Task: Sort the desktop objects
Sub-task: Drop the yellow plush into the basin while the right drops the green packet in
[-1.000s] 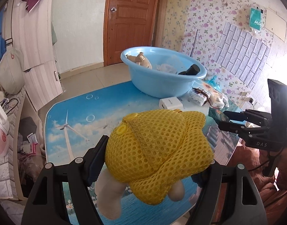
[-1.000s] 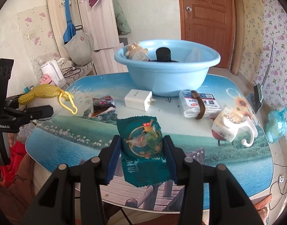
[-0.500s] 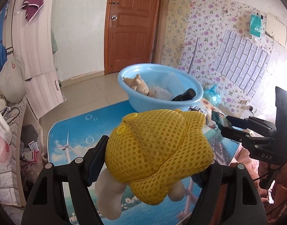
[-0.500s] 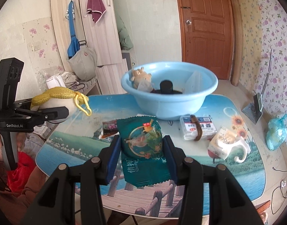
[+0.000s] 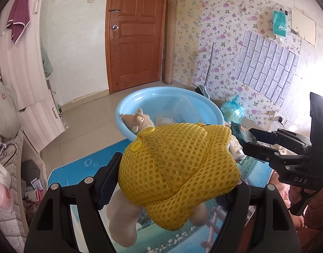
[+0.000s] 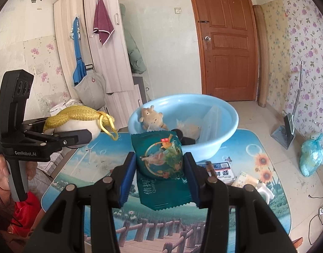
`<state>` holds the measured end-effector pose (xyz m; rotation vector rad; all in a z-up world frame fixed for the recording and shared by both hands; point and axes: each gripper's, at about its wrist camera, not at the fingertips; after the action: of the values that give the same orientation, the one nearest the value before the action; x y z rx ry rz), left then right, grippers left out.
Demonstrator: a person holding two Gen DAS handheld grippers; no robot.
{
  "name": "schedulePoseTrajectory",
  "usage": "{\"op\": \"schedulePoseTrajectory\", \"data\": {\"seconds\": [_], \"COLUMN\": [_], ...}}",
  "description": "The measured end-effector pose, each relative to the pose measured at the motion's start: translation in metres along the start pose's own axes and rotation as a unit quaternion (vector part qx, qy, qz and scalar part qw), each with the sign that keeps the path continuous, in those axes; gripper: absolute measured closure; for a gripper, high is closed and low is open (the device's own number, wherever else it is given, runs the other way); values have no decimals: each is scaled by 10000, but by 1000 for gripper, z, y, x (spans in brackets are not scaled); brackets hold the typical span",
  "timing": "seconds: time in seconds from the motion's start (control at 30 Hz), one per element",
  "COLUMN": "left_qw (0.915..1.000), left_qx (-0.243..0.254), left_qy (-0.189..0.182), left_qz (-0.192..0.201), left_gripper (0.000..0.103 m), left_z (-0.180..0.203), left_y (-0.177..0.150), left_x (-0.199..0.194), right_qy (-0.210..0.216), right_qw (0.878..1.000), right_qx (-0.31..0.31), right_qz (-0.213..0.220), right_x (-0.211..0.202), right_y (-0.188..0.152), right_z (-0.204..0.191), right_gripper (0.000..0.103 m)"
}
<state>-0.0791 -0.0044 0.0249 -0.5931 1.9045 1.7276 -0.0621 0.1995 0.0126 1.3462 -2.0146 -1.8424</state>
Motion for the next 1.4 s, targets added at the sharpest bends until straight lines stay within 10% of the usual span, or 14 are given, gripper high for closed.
{"op": "schedulePoseTrajectory", "data": {"seconds": [0.7,1.2,1.4], "left_qw": [9989,9994,9997], "left_qx": [397,287,211], "left_qy": [-225,-195,-114], "left_qz": [-142,2,93], "left_gripper": [27,7,7], "left_z": [35,29,20], "left_y": [50,57,50], "left_x": [78,84,66], "right_qy": [-169,-349,-510], "right_qw": [9997,9989,9981], "right_qx": [137,317,341], "right_qz": [64,-58,68], "right_x": [38,66,61], "right_y": [29,33,33], "right_z": [54,71,65], "right_gripper": [58,56,30]}}
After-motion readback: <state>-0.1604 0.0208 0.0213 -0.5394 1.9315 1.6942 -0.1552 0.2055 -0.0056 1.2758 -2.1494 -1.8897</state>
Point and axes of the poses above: each gripper's, at about its wrist camera, not at the fingertips, and x roughly the way its jaws point, z to its right, y to its top, and after that the axes turned 14 degrees about y, right-handed
